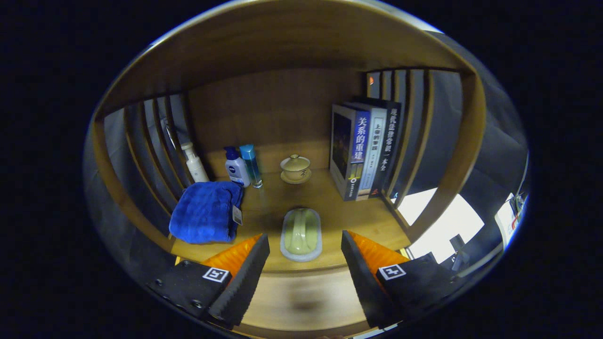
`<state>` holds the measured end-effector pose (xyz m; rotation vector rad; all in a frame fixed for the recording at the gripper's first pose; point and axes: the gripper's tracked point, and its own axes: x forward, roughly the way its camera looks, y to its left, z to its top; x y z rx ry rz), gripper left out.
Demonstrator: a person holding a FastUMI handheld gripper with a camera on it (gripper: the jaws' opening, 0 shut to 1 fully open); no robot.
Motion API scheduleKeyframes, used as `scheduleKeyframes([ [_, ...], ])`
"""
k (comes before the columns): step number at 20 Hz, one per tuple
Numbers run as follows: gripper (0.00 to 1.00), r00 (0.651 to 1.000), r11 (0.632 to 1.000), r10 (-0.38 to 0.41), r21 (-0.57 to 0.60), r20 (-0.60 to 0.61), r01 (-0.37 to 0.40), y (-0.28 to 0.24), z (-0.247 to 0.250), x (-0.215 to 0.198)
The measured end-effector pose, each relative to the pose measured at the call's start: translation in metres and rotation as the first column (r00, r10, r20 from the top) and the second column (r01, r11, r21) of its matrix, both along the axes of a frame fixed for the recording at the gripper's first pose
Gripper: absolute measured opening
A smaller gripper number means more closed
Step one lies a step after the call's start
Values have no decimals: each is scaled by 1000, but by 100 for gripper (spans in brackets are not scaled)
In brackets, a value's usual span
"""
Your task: Pull open the drawer, take out the items inside it, and place them on the countertop above the cabinet.
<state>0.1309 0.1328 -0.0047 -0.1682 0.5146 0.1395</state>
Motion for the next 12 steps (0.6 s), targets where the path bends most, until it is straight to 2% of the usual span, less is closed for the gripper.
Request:
scheduleKeyframes([
  [8,99,993,993,-5,115,118,-9,-44,-8,-92],
  [12,100,979,994,12,101,205,-34,-64,-13,-130],
])
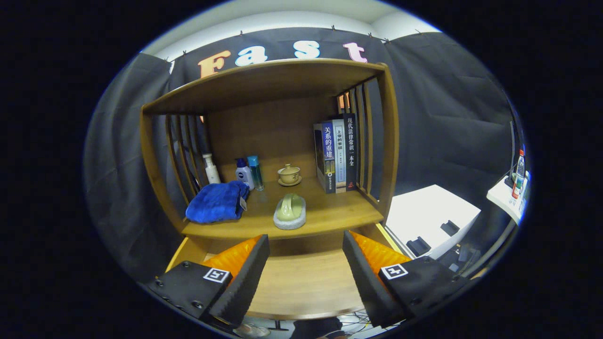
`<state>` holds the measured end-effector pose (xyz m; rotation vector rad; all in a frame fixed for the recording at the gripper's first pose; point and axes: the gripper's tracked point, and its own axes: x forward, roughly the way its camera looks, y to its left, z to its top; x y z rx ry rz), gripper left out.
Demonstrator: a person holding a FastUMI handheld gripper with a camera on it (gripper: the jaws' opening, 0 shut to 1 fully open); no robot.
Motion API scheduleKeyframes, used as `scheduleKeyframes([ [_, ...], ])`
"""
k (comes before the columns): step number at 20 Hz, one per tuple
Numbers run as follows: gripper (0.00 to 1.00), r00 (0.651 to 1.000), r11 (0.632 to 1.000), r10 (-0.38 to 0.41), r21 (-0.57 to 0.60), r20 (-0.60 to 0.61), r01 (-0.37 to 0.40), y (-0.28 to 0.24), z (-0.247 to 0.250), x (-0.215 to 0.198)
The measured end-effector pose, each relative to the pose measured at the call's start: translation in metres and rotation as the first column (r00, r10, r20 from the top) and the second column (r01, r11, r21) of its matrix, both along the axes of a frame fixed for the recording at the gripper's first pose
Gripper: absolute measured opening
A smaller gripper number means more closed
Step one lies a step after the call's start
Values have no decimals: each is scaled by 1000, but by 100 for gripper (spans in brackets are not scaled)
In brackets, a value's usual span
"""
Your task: Pull open the drawer, take out the items inside it, and place them on the countertop above the cabinet.
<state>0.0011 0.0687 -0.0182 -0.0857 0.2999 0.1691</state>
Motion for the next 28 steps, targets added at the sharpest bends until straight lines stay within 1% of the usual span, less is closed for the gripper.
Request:
scheduleKeyframes([
  [3,100,999,1000,11,16,49,-12,-11,-6,-28],
  [10,100,991,999,6,33,135,-11,-40,-27,-73],
  [15,100,992,999,2,37,125,-7,-57,-59,-94],
  [21,100,994,1000,-24,11,111,23,-67,-100,-100],
  [28,100,999,1000,11,-11,51,-11,-55,-135,-86],
])
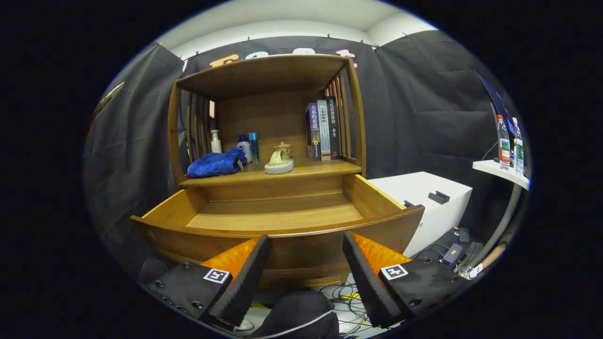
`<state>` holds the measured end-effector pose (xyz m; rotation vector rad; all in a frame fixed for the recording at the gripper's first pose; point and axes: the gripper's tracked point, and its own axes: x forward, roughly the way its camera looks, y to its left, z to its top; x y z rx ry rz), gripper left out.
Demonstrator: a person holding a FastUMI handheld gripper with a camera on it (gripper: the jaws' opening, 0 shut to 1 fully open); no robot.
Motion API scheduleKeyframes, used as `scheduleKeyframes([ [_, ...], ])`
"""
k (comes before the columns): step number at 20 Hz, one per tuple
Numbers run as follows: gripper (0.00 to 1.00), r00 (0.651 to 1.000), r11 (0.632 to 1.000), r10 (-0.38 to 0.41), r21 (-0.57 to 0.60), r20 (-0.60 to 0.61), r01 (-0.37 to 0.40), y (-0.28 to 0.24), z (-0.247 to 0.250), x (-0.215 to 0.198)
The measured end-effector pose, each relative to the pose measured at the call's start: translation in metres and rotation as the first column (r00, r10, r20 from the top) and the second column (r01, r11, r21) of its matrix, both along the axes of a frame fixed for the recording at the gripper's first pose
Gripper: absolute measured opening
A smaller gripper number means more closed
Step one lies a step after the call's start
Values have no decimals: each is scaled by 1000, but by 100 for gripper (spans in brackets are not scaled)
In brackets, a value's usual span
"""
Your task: Pull open the drawer, take out the items inside it, and place them on the countertop above the cabinet.
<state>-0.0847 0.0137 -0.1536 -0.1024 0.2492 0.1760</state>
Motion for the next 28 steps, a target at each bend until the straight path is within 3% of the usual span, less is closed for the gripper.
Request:
scheduleKeyframes([
  [8,97,999,999,37,3,-4,-37,14,-3,9],
  [28,98,999,998,33,46,-16,-32,29,0,58],
])
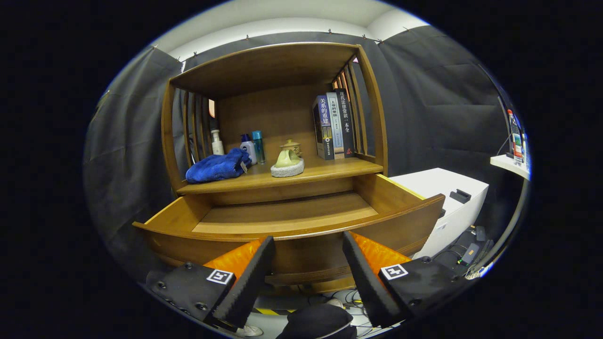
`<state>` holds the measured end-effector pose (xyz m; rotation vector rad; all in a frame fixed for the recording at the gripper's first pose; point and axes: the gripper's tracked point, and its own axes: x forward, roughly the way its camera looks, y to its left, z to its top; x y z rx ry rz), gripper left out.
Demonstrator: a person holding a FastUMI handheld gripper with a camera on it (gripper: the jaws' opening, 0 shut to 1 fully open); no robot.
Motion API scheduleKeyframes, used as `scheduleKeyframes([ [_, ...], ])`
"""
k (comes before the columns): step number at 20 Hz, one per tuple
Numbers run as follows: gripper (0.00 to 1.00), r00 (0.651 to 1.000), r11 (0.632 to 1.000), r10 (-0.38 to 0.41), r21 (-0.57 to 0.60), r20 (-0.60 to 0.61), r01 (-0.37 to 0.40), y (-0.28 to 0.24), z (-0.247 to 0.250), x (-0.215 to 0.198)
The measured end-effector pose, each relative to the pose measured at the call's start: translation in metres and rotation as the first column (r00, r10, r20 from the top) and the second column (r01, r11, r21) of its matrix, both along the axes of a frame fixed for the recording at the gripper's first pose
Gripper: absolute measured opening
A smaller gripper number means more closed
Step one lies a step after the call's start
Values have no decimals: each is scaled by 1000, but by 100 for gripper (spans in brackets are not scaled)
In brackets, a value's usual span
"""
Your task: Pull open the drawer, take out the items inside it, and place them on the countertop above the cabinet.
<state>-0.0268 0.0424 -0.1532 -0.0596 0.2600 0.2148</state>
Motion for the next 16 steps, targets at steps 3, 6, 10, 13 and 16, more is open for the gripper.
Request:
scheduleKeyframes([
  [3,98,1000,1000,-5,-3,0,5,4,1,14],
  [6,98,1000,1000,-12,3,9,12,10,4,31],
  [10,98,1000,1000,-21,-2,12,21,18,6,53],
  [13,98,1000,1000,-22,1,6,22,23,5,67],
  [16,98,1000,1000,-23,3,0,23,26,4,81],
])
